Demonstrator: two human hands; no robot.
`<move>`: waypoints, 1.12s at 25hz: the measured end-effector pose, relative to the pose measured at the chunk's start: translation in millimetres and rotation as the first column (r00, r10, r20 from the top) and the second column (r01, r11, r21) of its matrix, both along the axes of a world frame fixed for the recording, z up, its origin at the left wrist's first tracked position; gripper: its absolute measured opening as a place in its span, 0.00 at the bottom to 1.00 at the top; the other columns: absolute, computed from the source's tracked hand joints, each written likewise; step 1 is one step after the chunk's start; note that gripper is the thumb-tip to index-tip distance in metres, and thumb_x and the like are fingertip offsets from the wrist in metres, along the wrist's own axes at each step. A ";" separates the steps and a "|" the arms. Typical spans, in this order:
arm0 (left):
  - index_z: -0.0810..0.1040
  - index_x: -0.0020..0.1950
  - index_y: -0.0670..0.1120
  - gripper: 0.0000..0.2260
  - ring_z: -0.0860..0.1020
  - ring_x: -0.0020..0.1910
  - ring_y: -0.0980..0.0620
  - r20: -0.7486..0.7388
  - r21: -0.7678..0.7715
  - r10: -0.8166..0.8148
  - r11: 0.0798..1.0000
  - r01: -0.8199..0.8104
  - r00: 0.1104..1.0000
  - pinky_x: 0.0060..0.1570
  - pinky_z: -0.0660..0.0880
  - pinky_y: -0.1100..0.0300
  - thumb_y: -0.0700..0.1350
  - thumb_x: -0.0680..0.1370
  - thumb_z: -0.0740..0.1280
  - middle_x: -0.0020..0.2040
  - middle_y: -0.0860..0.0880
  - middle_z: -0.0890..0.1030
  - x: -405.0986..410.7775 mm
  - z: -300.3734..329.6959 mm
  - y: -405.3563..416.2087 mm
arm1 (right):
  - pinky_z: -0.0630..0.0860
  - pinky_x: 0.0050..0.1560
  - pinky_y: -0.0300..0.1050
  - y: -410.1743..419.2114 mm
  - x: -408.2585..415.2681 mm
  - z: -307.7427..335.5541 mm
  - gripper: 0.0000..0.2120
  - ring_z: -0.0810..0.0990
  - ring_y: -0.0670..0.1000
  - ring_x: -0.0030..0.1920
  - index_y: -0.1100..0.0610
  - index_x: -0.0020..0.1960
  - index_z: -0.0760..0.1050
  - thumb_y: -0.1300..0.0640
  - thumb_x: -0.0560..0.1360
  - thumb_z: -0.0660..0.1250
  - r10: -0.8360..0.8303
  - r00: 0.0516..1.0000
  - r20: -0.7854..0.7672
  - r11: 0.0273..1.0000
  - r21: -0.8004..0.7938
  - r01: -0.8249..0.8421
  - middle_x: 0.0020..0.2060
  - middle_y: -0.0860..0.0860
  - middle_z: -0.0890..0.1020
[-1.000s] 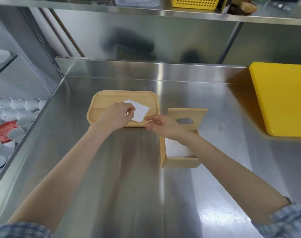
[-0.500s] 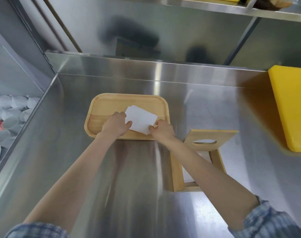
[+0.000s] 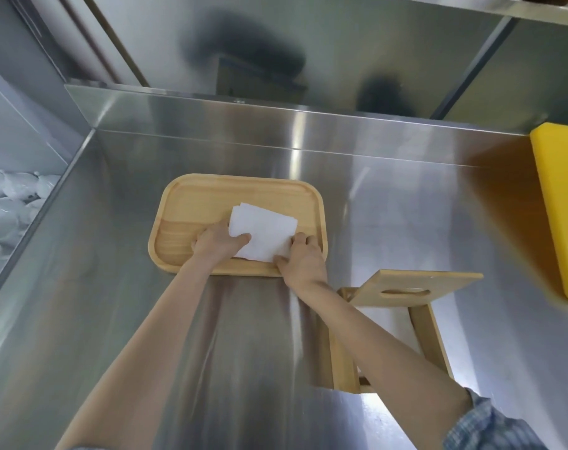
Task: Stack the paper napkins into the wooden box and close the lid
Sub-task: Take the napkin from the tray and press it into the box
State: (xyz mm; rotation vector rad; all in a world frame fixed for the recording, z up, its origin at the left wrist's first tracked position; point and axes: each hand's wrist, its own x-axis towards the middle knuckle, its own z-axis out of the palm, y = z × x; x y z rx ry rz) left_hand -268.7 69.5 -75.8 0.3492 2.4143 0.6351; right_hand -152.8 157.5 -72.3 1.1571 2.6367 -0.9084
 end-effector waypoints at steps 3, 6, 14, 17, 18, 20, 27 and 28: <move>0.72 0.61 0.42 0.16 0.74 0.57 0.44 0.152 0.248 0.053 0.965 -0.090 0.987 0.51 0.70 0.56 0.46 0.76 0.63 0.56 0.46 0.77 3.4 8.1 -6.3 | 0.70 0.65 0.52 0.6 -1.1 2.5 0.21 0.69 0.61 0.64 0.64 0.65 0.64 0.56 0.76 0.62 -0.003 1.000 -0.002 0.998 -0.068 0.003 0.63 0.60 0.68; 0.73 0.57 0.45 0.10 0.76 0.55 0.46 0.267 0.448 0.089 0.870 -0.206 0.960 0.54 0.71 0.54 0.43 0.76 0.62 0.56 0.47 0.79 11.9 24.3 -14.6 | 0.71 0.62 0.50 3.0 -3.3 14.8 0.21 0.71 0.59 0.62 0.63 0.65 0.66 0.55 0.75 0.63 0.000 0.999 -0.044 0.979 -0.205 -0.009 0.62 0.58 0.70; 0.74 0.54 0.50 0.09 0.79 0.44 0.55 0.349 0.783 0.018 0.544 -0.302 0.937 0.37 0.78 0.62 0.39 0.78 0.60 0.47 0.53 0.80 36.8 96.5 -42.0 | 0.74 0.53 0.42 -1.8 16.7 79.9 0.11 0.74 0.50 0.54 0.59 0.57 0.74 0.56 0.78 0.61 -0.401 0.844 -0.355 0.510 -0.852 -0.116 0.52 0.51 0.78; 0.77 0.48 0.53 0.07 0.82 0.40 0.59 0.290 0.830 -0.030 0.505 -0.236 0.957 0.34 0.79 0.65 0.42 0.73 0.65 0.44 0.56 0.82 56.5 116.1 -56.1 | 0.74 0.54 0.42 -9.3 33.4 99.0 0.18 0.76 0.50 0.55 0.62 0.64 0.72 0.54 0.78 0.62 -0.405 0.804 -0.436 0.555 -0.816 -0.163 0.54 0.52 0.78; 0.77 0.48 0.54 0.08 0.82 0.40 0.60 0.284 0.837 -0.053 0.502 -0.220 0.957 0.34 0.79 0.65 0.43 0.72 0.65 0.43 0.57 0.83 65.1 119.8 -62.3 | 0.74 0.56 0.44 -12.1 40.6 103.8 0.18 0.76 0.52 0.55 0.62 0.64 0.72 0.54 0.77 0.62 -0.405 0.791 -0.459 0.587 -0.794 -0.160 0.55 0.53 0.78; 0.77 0.51 0.54 0.09 0.82 0.43 0.57 0.302 0.844 -0.084 0.486 -0.226 0.949 0.33 0.79 0.64 0.42 0.73 0.66 0.45 0.57 0.84 82.7 123.5 -72.1 | 0.74 0.58 0.50 -15.8 56.0 110.2 0.16 0.77 0.55 0.57 0.59 0.62 0.73 0.56 0.76 0.65 -0.424 0.769 -0.478 0.643 -0.757 -0.116 0.56 0.55 0.80; 0.73 0.60 0.52 0.18 0.83 0.39 0.57 0.442 0.814 -0.143 0.479 -0.329 0.886 0.25 0.78 0.61 0.49 0.72 0.69 0.48 0.54 0.82 153.1 121.6 -87.0 | 0.73 0.60 0.49 -21.8 133.3 111.5 0.14 0.78 0.51 0.53 0.58 0.62 0.72 0.61 0.76 0.64 -0.383 0.772 -0.507 0.716 -0.691 -0.098 0.53 0.54 0.80; 0.72 0.62 0.52 0.20 0.83 0.40 0.57 0.450 0.798 -0.137 0.505 -0.329 0.883 0.26 0.79 0.61 0.51 0.71 0.69 0.50 0.53 0.81 163.9 119.2 -86.1 | 0.73 0.60 0.48 -21.7 145.8 108.9 0.15 0.78 0.51 0.54 0.60 0.63 0.72 0.61 0.76 0.64 -0.381 0.777 -0.501 0.718 -0.690 -0.092 0.53 0.54 0.80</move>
